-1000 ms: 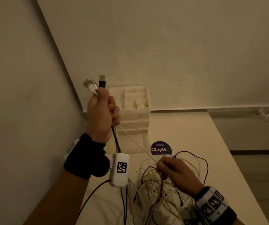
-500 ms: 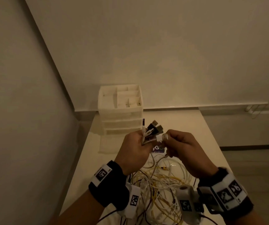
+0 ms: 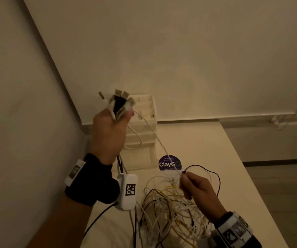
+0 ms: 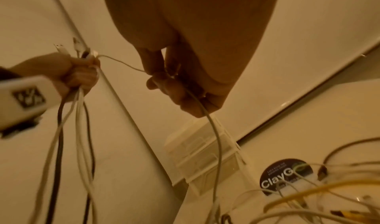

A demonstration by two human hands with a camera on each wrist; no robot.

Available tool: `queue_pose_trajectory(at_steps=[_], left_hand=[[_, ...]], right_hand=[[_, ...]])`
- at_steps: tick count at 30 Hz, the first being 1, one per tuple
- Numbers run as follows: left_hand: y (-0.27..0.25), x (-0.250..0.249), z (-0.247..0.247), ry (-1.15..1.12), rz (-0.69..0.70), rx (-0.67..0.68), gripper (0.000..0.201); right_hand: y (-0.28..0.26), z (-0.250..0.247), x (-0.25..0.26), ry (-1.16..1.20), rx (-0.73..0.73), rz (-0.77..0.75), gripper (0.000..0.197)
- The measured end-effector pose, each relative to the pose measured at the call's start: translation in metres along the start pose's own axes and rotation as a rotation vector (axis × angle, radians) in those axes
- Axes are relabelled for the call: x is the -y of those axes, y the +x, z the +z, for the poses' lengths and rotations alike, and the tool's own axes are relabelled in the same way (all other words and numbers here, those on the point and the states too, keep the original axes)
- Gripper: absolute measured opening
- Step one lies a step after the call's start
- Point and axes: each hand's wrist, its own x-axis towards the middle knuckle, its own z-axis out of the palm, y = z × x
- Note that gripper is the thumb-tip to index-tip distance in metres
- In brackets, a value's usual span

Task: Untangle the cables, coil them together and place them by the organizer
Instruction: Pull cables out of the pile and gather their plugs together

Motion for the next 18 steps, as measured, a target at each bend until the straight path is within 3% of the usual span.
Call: queue_pose_trajectory(at_steps=[1,3,5,6,8,9,11,12,14,18], left_hand=[[-0.002,0.005,-0.002,0.099,0.005,0.006,0.007],[-0.012,0.015,-0.003,0.237,0.006,-0.072,0.011],[-0.024,0.014,0.000,0.224,0.055,-0.156,0.009],[-0.031,0.010,0.005,0.196,0.071,-0.134,0.010],[-0.049,0.000,0.019,0.138,0.070,0.083,0.016],[-0.057,-0.005,0.026,0.141,0.068,0.266,0.006],[-0.066,-0.001,0.040,0.231,0.093,0.561,0.008],[-0.067,0.006,0.045,0.259,0.079,0.638,0.009],[-0.068,0.014,0.050,0.234,0.048,0.641,0.012],[-0.068,0.008,0.054,0.163,0.097,0.483,0.024]], right_hand=[[0.000,-0.002,-0.003,0.008,-0.041,0.020,0.036],[0.003,-0.006,-0.005,0.009,-0.129,0.050,0.038],[0.007,-0.010,0.000,-0.017,-0.186,0.062,0.039],[0.008,-0.012,0.005,-0.039,-0.187,0.055,0.039],[0.009,-0.014,0.022,-0.077,-0.133,0.026,0.040],[0.008,-0.014,0.034,-0.075,-0.086,0.002,0.041],[0.006,-0.013,0.058,-0.007,0.000,-0.047,0.038],[0.007,-0.013,0.067,0.056,0.026,-0.058,0.036],[0.009,-0.016,0.080,0.188,0.058,-0.058,0.036],[0.012,-0.022,0.089,0.240,0.130,-0.098,0.036]])
